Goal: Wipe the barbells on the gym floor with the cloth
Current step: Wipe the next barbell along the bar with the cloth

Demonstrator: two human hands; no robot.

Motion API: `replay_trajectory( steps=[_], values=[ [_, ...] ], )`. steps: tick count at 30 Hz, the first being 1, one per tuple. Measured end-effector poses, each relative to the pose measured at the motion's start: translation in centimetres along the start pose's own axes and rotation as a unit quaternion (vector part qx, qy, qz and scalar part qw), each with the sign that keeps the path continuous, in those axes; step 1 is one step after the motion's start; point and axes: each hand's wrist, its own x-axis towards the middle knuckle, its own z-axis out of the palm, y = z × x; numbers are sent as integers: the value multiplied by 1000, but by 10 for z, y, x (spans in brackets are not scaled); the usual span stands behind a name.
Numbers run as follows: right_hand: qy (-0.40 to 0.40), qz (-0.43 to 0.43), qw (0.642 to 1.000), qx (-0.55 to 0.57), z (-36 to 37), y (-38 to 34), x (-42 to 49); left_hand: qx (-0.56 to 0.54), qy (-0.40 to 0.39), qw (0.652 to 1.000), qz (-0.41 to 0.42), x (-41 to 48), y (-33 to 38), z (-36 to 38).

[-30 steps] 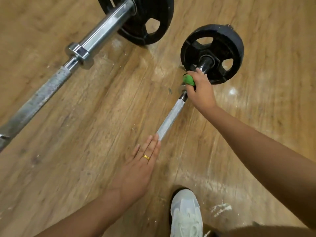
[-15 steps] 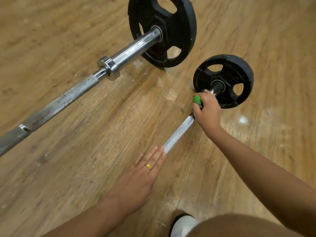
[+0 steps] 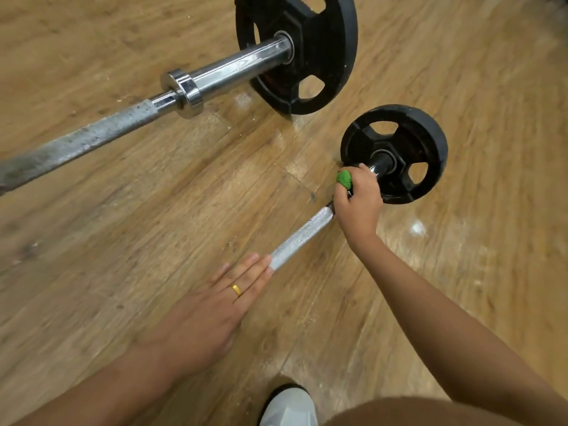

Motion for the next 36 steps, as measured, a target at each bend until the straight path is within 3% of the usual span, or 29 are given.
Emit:
replay_trajectory(
  steps=[4, 13, 18, 20, 24, 29, 33, 36],
  values=[
    [4, -18, 1000, -1, -3, 0, 0, 4, 6, 1000, 10, 0, -1, 2],
    [-41, -216, 973, -70, -15, 18, -24, 24, -4, 1000, 4, 2, -2, 2],
    [-82, -211, 973, 35, -12, -5, -49, 32, 0, 999, 5, 1, -2, 5],
    [-118, -171, 977, 58, -10, -6, -58, 36, 0, 999, 3, 1, 0, 5],
    [-155, -118, 980, 50, -10, -7, -53, 48, 15, 999, 1, 0, 4, 7],
    [-133, -91, 986, 44, -16, -30, -67, 108, 29, 994, 2, 0, 11, 4],
    [-197, -135, 971, 27, -30, -21, -58, 135, 10, 991, -3, 1, 21, -3],
    [-179, -121, 976, 25, -35, -24, -59, 146, 2, 989, -17, 0, 25, 2]
  ],
)
